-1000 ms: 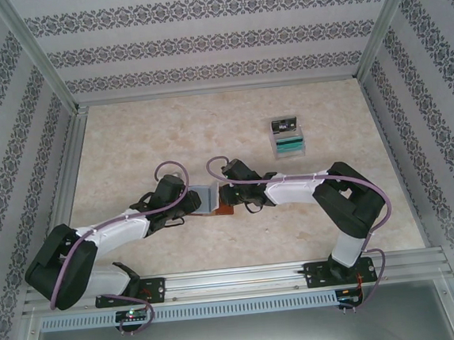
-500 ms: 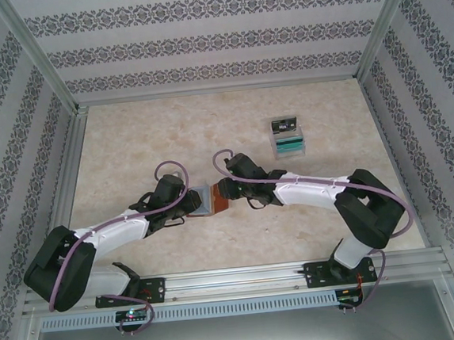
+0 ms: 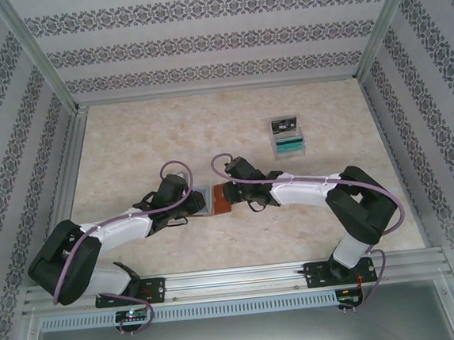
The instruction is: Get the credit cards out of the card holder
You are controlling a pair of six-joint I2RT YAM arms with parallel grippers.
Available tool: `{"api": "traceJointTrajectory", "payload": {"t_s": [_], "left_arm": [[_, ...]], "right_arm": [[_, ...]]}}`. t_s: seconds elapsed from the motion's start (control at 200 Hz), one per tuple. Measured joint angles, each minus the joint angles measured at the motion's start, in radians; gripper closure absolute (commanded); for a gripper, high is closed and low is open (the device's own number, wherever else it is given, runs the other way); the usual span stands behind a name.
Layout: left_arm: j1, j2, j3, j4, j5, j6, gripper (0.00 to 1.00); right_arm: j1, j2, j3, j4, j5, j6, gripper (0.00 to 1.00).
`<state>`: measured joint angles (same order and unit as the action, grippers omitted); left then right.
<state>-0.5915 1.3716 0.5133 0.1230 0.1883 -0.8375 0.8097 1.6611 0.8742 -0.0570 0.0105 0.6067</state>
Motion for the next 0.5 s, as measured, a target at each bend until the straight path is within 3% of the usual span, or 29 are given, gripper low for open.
{"api": "traceJointTrajectory", "payload": {"t_s": [0.245,0.5], "left_arm": [[-0.074,0.079,0.044,0.046,0.022,0.001,0.8],[-0.096,0.111,0.053,0.058,0.018,0.0,0.81]], "right_arm": [[0.0,0.003,0.0,0.016,-0.004,0.008,0.79],[-0.001,-0.01,-0.011,0.023,-0.006,0.026,0.66]]}}
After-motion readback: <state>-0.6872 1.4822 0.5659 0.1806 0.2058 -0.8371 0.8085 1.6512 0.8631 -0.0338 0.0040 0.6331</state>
